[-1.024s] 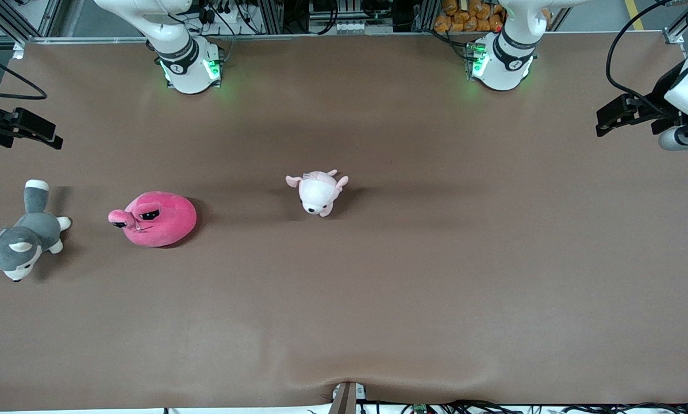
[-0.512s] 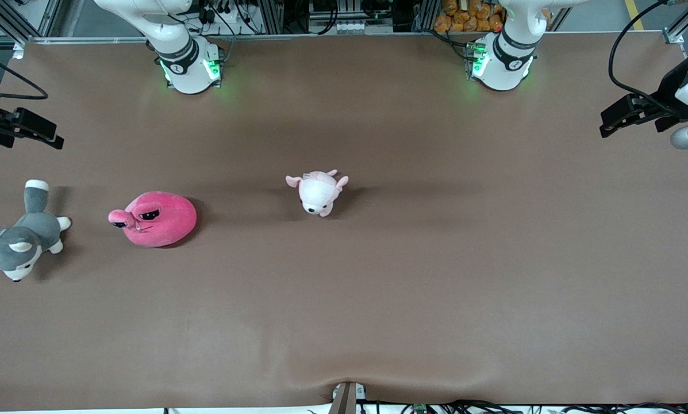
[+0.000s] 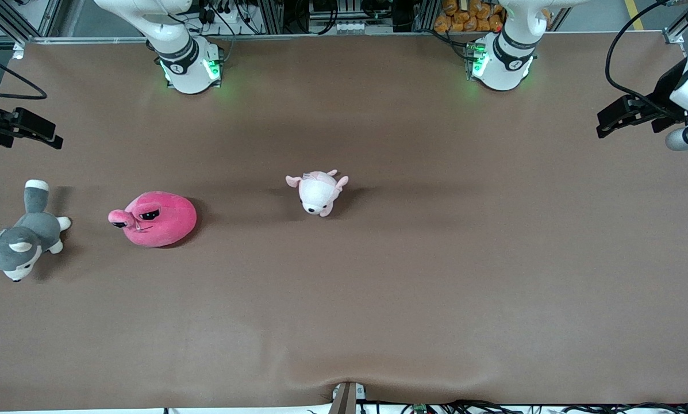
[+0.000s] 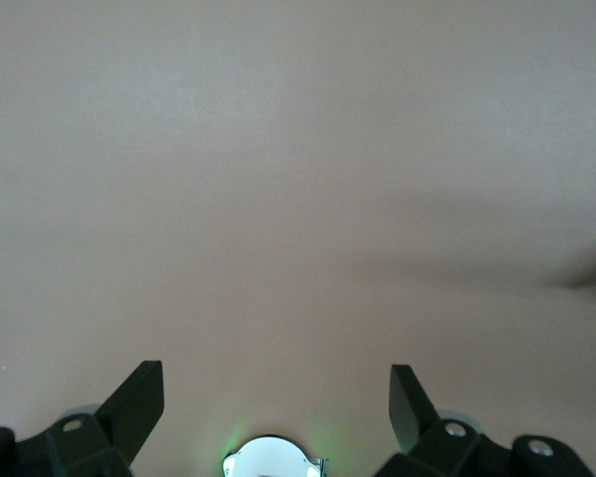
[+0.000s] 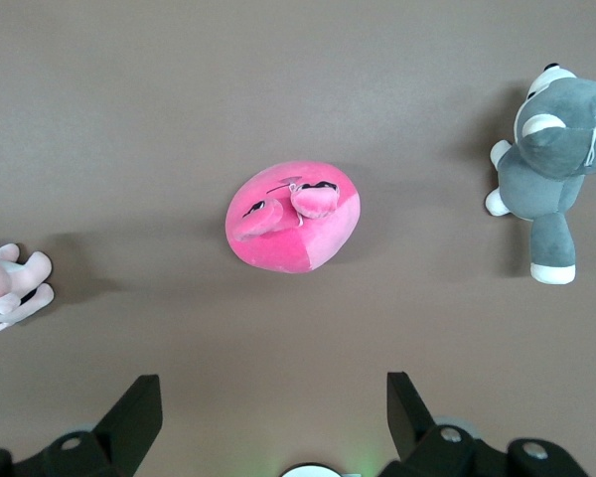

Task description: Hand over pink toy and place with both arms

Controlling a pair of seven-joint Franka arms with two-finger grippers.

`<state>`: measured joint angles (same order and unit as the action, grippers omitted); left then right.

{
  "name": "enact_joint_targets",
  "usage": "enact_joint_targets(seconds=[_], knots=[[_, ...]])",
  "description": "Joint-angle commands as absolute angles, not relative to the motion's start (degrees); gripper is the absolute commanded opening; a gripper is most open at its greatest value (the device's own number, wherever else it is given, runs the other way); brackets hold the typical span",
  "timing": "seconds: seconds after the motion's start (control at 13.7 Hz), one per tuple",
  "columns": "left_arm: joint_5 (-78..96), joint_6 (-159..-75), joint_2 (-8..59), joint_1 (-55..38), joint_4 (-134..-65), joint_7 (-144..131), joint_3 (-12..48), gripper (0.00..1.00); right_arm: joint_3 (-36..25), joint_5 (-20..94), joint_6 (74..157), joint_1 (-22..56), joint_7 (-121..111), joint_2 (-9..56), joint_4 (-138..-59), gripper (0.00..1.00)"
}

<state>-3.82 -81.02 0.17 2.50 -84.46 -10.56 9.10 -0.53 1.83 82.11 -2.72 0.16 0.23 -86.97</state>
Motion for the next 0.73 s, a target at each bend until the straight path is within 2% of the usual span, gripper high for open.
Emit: enact_joint_targets(seconds=[0.0, 0.66], knots=[[-3.34, -80.33, 0.44, 2.64, -83.85, -11.51, 9.49, 1.00, -0.35, 1.41, 82.44, -2.99, -0.70, -0.09, -87.98, 1.00], [-3.25, -80.33, 0.26, 2.55, -83.58, -13.78, 9.67, 1.00, -0.35, 1.41, 82.35, -2.90, -0.70, -0.09, -87.98, 1.00]])
